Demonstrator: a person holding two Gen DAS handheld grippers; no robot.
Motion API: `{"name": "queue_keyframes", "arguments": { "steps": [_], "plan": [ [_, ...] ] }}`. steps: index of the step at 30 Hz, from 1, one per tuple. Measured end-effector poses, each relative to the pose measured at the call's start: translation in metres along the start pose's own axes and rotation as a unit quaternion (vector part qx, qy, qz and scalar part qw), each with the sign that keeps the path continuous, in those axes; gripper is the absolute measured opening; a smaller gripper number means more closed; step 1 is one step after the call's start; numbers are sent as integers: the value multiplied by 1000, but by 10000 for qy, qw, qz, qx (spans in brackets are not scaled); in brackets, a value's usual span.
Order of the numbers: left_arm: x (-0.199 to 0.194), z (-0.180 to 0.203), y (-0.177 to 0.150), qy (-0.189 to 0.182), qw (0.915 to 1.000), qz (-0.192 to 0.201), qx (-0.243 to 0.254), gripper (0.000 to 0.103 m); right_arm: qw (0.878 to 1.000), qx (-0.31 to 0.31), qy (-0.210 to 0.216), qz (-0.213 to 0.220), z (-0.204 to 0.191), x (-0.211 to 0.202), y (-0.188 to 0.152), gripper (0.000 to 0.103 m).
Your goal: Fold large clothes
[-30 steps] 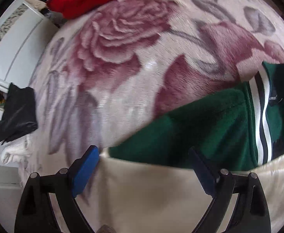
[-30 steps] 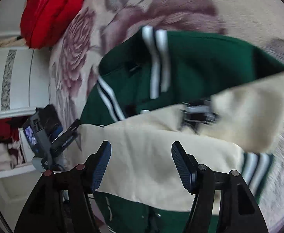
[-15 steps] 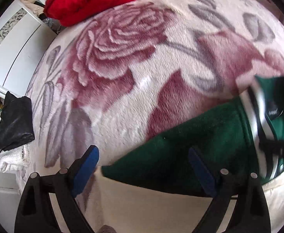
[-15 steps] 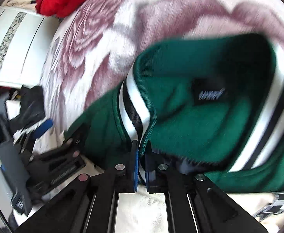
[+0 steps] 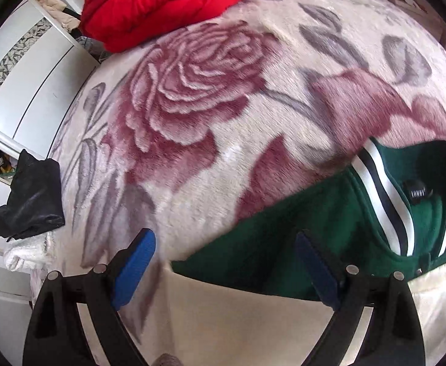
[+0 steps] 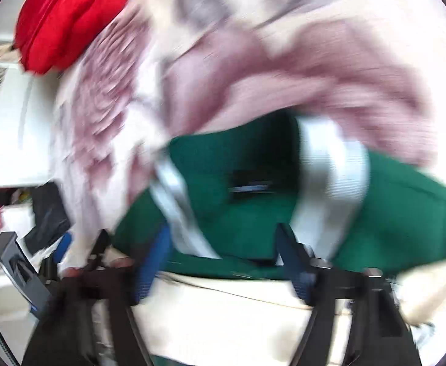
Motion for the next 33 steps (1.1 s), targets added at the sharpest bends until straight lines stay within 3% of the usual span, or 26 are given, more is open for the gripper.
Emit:
{"name": "queue_keyframes", "arguments": {
  "steps": [5,7,8,9,10,12,15,19,22,23,25,27,28,31,33],
  "plan": [
    [12,31,-2,192,9995,-32,242,95,9972,429,-238,-572,35,39,-19,76],
    [19,40,-4,246,9990,-102,346,95,9950,315,-649,-697,39,62,-28,76],
    [20,42,-4,242,9990,-117,349,95,9945,220,-853,-564,37,66,-29,72],
    [21,44,-5,225,9991,-108,347,95,9918,86,-1196,-438,37,70,-30,56],
    [20,46,-5,218,9991,-91,347,95,9897,-69,-1385,-349,34,72,-30,53],
    [18,48,-5,197,9992,-48,349,95,9879,-139,-1540,-148,27,65,-28,27],
    [15,47,-2,158,9994,8,293,95,9907,165,-1345,101,26,51,-18,17],
    [11,44,4,179,9995,85,235,95,9921,541,-1108,231,25,43,-4,17],
    [9,42,8,196,9995,88,250,95,9922,507,-1135,-97,30,57,-1,17],
    [5,41,8,165,9995,100,239,95,9935,490,-1012,-193,32,56,-1,20],
    [-7,38,7,103,9995,194,238,95,9976,190,-422,-511,28,39,-8,39],
    [-26,33,4,5,9992,341,213,95,9981,146,269,-533,36,-3,-29,60],
    [-39,31,-1,-63,9989,422,186,95,9978,155,405,-497,45,-25,-41,64],
    [-70,25,-20,-254,9985,463,106,95,9986,346,248,-307,95,-83,-94,66],
    [-88,24,-40,-388,9985,386,99,95,9975,606,-224,-281,149,-111,-146,66]
  ]
}}
Point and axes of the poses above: each gripper's, at about its wrist camera, not at the fingertips, and x roughly the way its jaws point, z to its right, y to its top, the point moved 8 cm from there along x, roughly the way its jaws point
